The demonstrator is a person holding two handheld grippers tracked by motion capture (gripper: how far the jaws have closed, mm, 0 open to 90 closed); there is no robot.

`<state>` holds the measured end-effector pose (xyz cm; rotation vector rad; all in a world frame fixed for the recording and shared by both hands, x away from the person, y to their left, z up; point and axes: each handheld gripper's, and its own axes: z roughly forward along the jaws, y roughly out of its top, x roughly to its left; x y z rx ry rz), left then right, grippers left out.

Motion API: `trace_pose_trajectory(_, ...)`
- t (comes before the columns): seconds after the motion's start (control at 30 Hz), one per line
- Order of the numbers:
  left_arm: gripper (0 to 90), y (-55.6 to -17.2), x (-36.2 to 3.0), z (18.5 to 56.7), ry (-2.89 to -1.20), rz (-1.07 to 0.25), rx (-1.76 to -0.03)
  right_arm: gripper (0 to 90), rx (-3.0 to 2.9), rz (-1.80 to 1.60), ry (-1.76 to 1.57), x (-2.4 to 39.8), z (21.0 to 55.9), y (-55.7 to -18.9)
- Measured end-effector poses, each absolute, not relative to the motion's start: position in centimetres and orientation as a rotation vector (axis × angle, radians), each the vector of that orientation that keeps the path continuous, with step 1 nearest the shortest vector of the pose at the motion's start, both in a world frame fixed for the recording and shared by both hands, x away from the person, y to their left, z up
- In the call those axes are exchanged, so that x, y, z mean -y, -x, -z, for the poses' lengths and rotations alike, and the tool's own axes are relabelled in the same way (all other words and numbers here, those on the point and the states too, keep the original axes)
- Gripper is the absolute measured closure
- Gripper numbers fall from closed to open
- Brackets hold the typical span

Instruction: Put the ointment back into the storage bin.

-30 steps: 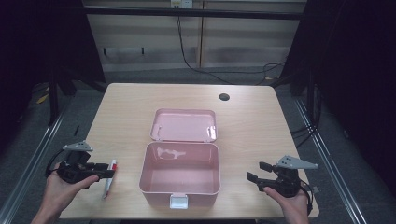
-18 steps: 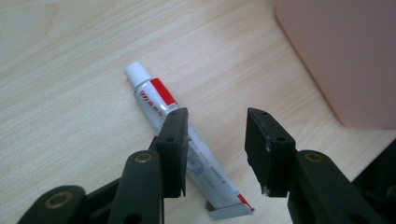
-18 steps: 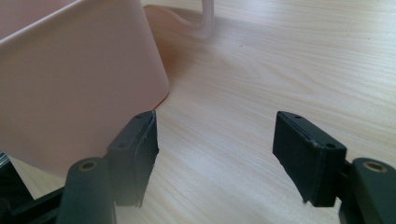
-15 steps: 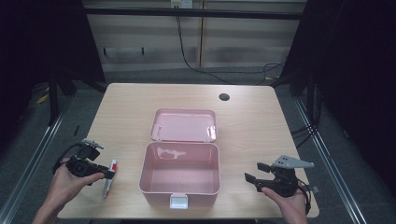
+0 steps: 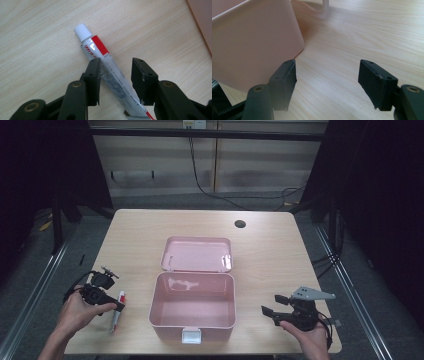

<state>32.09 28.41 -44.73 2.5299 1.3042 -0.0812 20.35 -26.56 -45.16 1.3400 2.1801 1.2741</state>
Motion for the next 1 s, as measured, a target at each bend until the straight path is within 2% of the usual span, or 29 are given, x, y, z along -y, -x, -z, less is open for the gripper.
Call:
trace_pose_trajectory(0.23,64.3,-32.5,-27.7,45.4,-2.594,0.097,-1.255,29.4,-2.18,-1.274,-1.346,26.5,45.2,-20.4)
trace_pose_trajectory(0.37,63.4,-32.4,-27.3,45.6,-2.607,0.104,-1.251,29.5,-2.182,-1.273,-1.346,26.5,45.2,-20.4)
trace_pose_trajectory(0.63,66.4,-32.2,-26.4,46.3,-2.715,0.068,-1.169,29.4,-2.183,-1.272,-1.349,26.5,45.2,-20.4)
trace_pose_trajectory(1.0,69.0,-32.1,-26.1,46.4,-2.738,0.045,-1.144,29.3,-2.193,-1.266,-1.348,26.4,45.3,-20.5)
